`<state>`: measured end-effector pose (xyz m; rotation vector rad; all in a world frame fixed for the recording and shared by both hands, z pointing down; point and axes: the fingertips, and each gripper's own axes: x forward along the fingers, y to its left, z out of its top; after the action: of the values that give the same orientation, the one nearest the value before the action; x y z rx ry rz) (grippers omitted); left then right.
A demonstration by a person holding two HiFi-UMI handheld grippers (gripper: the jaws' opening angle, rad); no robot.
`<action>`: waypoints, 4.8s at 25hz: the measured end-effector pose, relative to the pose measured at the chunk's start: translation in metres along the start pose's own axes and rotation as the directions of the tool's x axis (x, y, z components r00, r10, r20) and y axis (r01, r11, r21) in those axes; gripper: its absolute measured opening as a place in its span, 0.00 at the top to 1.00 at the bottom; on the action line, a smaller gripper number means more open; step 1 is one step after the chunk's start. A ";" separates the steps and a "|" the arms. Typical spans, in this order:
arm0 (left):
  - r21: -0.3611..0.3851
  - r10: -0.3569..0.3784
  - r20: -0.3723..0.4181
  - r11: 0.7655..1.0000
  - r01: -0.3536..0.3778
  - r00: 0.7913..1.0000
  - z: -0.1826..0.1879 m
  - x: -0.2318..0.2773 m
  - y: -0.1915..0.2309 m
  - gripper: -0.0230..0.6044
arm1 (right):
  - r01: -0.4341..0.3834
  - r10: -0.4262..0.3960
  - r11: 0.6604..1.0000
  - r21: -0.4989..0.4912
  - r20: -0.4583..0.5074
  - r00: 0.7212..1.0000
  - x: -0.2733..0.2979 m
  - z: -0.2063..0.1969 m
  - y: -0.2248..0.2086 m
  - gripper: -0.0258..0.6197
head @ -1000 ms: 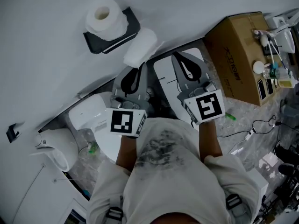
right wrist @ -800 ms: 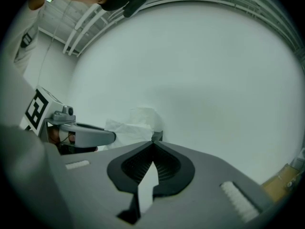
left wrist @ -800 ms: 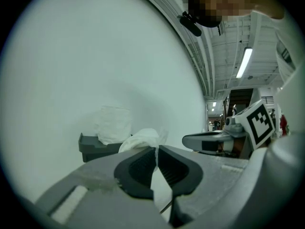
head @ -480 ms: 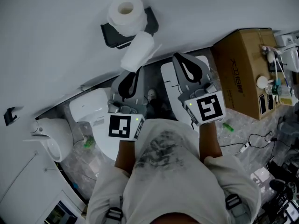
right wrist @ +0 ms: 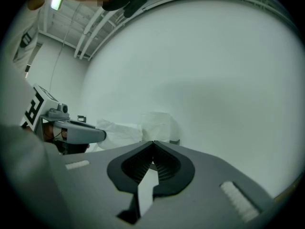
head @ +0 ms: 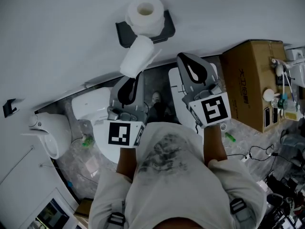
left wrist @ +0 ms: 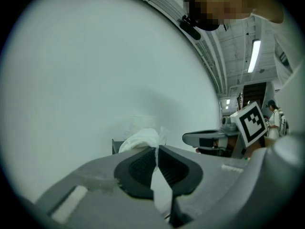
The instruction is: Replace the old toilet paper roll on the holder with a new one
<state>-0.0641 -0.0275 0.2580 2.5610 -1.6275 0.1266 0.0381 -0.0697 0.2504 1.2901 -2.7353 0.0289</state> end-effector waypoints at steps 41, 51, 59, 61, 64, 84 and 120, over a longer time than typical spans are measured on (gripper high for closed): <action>0.000 0.087 0.044 0.996 -0.087 0.995 0.031 0.033 0.091 0.94 | -0.024 0.024 1.000 0.008 0.019 1.000 0.100 0.030 -0.004 0.43; 0.008 0.077 0.040 0.997 -0.078 0.996 0.031 0.041 0.090 0.94 | -0.021 0.021 1.000 0.006 0.004 1.000 0.117 0.031 -0.008 0.32; 0.005 0.069 0.043 0.998 -0.069 0.997 0.032 0.041 0.090 0.94 | 0.002 -0.002 1.000 -0.012 -0.019 1.000 0.126 0.029 -0.010 0.31; 0.002 0.068 0.044 0.998 -0.069 0.997 0.031 0.040 0.090 0.94 | 0.005 -0.006 1.000 -0.014 -0.025 1.000 0.127 0.029 -0.010 0.32; -0.003 0.071 0.052 0.997 -0.071 0.996 0.032 0.040 0.091 0.94 | 0.003 -0.003 1.000 -0.012 -0.030 1.000 0.125 0.028 -0.010 0.34; -0.013 0.094 0.060 0.996 -0.094 0.994 0.034 0.023 0.099 0.94 | 0.049 -0.051 0.998 -0.041 -0.039 0.998 0.129 0.032 -0.005 0.40; 0.013 -0.096 0.090 0.995 0.095 0.991 0.039 0.006 -0.015 0.94 | 0.237 -0.235 0.971 -0.029 0.053 0.970 -0.015 0.039 -0.037 0.40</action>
<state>-0.0475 -0.0323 0.2193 2.6823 -1.5322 0.0103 0.0718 -0.0845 0.2085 1.6174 -2.5878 -0.0729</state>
